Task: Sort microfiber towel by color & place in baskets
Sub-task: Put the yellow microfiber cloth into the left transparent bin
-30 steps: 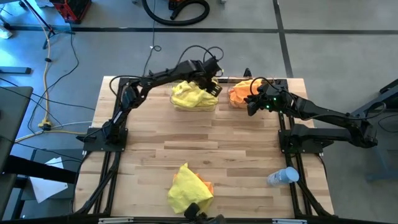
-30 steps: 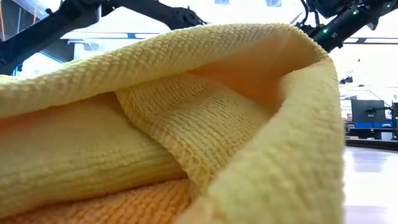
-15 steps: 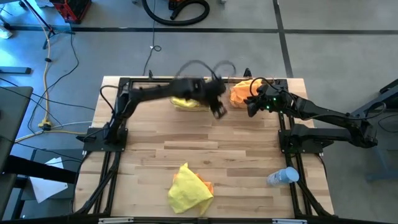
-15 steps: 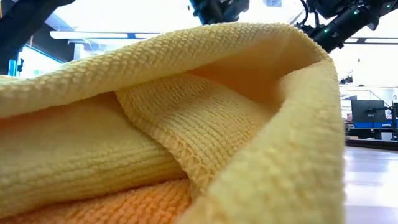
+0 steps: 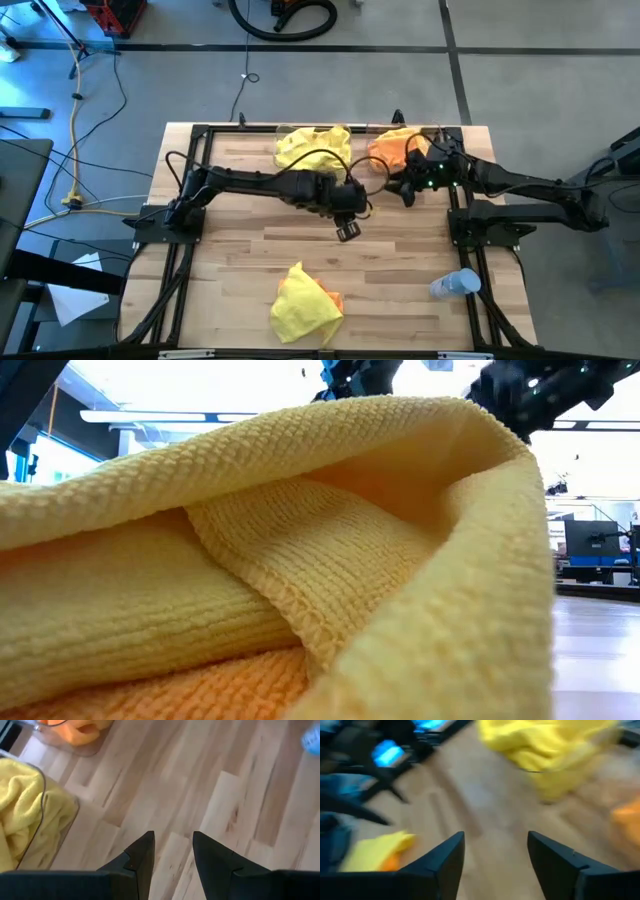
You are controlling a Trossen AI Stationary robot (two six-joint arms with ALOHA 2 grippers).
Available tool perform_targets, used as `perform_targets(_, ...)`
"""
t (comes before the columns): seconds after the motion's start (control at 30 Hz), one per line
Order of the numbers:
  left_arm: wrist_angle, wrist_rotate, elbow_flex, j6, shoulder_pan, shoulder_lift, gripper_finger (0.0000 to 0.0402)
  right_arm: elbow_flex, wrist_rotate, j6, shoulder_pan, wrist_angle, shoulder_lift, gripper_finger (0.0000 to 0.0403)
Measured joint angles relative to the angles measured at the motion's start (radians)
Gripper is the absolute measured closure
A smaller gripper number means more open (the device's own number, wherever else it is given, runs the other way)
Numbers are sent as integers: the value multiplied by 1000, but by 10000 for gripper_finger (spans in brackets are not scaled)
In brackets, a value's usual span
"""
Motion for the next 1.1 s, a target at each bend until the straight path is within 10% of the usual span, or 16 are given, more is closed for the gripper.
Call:
perform_targets(0.2, -2, 10, -61, 33, -51, -5, 277, 0, 13, 91, 220, 171, 0, 164)
perform_targets(0.63, 308, 22, -649, -208, -274, -311, 277, 65, 522, 223, 718, 455, 181, 164)
perform_targets(1.1, 538, -36, -1084, -437, -413, -745, 277, 745, 398, 50, 793, -187, 802, 165)
